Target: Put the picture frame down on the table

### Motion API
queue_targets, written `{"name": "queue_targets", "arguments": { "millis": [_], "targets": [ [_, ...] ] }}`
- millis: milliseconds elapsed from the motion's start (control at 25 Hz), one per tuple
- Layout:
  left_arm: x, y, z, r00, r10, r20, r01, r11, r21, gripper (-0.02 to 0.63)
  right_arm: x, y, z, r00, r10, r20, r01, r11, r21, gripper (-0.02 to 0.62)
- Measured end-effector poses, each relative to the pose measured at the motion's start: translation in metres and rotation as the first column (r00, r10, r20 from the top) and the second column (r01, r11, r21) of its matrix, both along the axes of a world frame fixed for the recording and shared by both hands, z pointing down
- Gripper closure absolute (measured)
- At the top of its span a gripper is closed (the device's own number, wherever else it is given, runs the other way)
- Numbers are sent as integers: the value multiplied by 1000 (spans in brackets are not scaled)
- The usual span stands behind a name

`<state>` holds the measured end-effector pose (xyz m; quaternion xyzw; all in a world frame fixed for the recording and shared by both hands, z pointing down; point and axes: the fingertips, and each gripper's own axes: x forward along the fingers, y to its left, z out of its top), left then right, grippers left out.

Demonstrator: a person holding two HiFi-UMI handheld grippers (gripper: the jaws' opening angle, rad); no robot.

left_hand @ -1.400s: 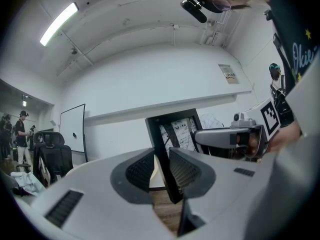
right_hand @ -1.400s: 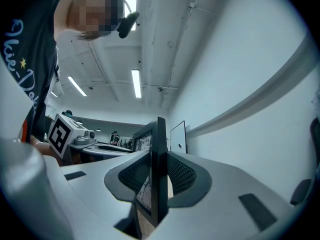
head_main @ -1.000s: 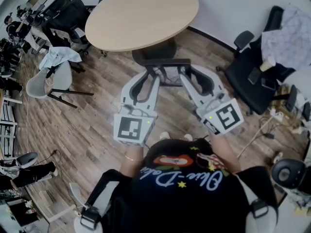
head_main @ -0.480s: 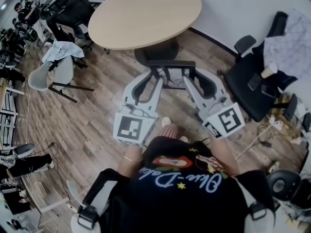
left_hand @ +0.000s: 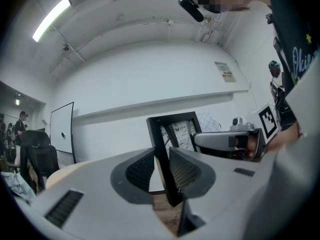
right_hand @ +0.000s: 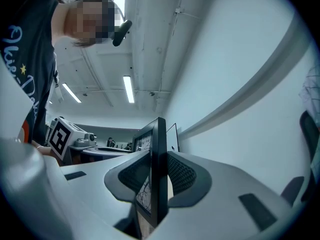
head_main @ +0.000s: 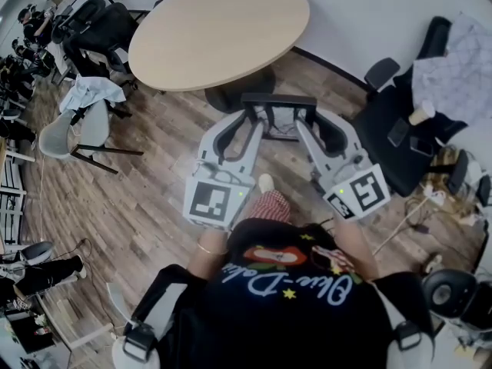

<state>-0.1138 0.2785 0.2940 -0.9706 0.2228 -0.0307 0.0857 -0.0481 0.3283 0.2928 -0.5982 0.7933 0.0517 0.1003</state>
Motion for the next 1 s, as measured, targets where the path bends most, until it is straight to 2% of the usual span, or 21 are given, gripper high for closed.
{"name": "queue_targets", "arguments": {
  "millis": [440, 760, 1000],
  "targets": [
    [39, -70, 2, 999, 25, -30, -26, 999, -29, 511, 39, -70, 1, 1000, 24, -7, -24, 1000, -15, 515],
    [43, -123, 7, 999, 0, -39, -3, 998, -64, 511, 46, -126, 9, 1000, -5, -19, 4, 998, -56, 515],
    [34, -164, 4, 998, -19, -57, 15, 997, -73, 511, 36, -168, 2, 999, -32, -8, 31, 997, -74, 514]
  ]
}}
